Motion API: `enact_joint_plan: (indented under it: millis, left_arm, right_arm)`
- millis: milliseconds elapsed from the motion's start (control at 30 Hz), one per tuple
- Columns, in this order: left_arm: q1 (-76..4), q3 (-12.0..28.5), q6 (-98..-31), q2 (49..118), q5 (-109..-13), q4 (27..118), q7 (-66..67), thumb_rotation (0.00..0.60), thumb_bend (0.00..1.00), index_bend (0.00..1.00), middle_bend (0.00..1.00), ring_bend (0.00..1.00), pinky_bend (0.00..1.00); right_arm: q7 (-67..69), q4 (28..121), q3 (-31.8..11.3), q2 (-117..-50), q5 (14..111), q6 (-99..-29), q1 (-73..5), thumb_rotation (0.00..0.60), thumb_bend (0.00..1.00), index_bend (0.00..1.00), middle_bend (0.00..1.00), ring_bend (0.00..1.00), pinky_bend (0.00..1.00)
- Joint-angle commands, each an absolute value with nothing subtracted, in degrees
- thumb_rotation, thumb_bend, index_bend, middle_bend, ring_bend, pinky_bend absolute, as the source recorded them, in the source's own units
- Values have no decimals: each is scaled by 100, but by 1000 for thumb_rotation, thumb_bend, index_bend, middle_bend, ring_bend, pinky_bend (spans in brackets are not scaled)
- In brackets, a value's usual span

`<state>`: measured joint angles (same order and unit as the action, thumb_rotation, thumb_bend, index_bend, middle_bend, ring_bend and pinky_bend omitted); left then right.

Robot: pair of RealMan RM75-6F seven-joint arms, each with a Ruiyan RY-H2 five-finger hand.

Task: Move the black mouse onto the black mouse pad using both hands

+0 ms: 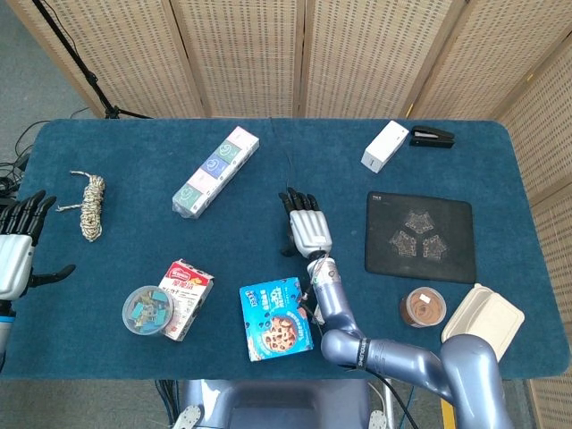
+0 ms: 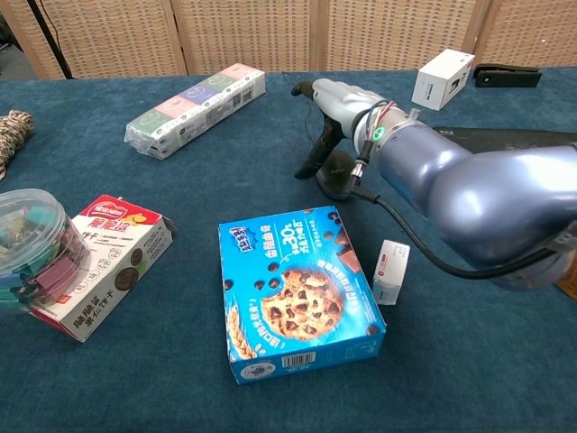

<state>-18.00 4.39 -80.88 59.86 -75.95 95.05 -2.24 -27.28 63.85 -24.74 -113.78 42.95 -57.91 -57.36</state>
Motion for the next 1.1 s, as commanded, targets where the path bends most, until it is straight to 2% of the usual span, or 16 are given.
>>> enact_joint_plan:
  millis: [33,500,800,1100]
  left_arm:
    - [-1783,481,-8063,5981,-7584,9499,-254,600,24,0,0,0,0]
    - [-1717,559,-7936,5945,-7719,9491,-394,600,23,0,0,0,0]
    - [-1679,599,-7908,5956,-7764,9514,-337,600,23,0,0,0,0]
    - [-1653,629,-7869,5964,-7802,9529,-281,600,23,0,0,0,0]
  right_arm:
    - [-2672,6087,-2502,-11573,4286,-5667,-5839,600,0,0,0,0,0]
    - [-2547,5053,-2546,-11992,4360,-5527,-5893,600,0,0,0,0,0]
    - [-2801,5004,-2493,-11781,4411,-5755,-5636,600,0,0,0,0,0]
    - [-2814,5421,-2610,-11373,4262,-5820,-5269,600,0,0,0,0,0]
